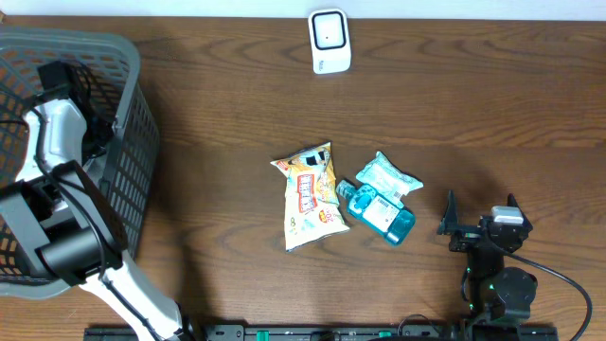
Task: Scan the item barcode
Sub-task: 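Return the left gripper into the basket and grasp the orange tissue box, then lift the orange tissue box out and place it left of the snack bag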
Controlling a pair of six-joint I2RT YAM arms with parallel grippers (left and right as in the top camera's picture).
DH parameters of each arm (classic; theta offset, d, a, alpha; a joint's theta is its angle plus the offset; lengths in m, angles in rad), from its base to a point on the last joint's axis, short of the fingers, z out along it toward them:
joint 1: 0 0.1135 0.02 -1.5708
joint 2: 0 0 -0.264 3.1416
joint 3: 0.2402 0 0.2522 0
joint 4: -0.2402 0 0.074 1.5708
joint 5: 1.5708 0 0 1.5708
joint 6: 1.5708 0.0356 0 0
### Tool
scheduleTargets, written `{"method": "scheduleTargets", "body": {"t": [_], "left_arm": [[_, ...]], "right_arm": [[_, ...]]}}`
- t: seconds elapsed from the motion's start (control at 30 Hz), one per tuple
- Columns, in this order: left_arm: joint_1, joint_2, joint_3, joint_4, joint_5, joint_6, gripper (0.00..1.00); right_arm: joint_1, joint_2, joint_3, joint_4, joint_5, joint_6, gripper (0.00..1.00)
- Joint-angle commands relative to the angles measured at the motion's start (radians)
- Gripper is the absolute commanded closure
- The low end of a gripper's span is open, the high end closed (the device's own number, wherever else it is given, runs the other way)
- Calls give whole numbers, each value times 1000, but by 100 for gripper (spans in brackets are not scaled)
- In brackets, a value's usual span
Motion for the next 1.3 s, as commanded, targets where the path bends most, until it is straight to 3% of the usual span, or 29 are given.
{"method": "scheduleTargets", "body": {"t": [0.0, 0.53, 0.77, 0.97, 1.1, 1.27], "left_arm": [[8, 48, 1, 24, -7, -8, 2], [70, 236, 0, 109, -7, -4, 1], [71, 245, 0, 61, -7, 27, 30], [71, 231, 0, 27, -7, 30, 39], [72, 205, 0, 2, -7, 30, 58], [73, 142, 0, -24, -8, 30, 59]], "right_arm": [[-5, 0, -2, -2, -2, -8, 1], [-5, 0, -2, -2, -2, -8, 1], [-5, 0, -2, -3, -2, -8, 1], [-5, 0, -2, -2, -2, -8, 1], [-5, 0, -2, -2, -2, -8, 1], [-5, 0, -2, -2, -2, -8, 1]]}}
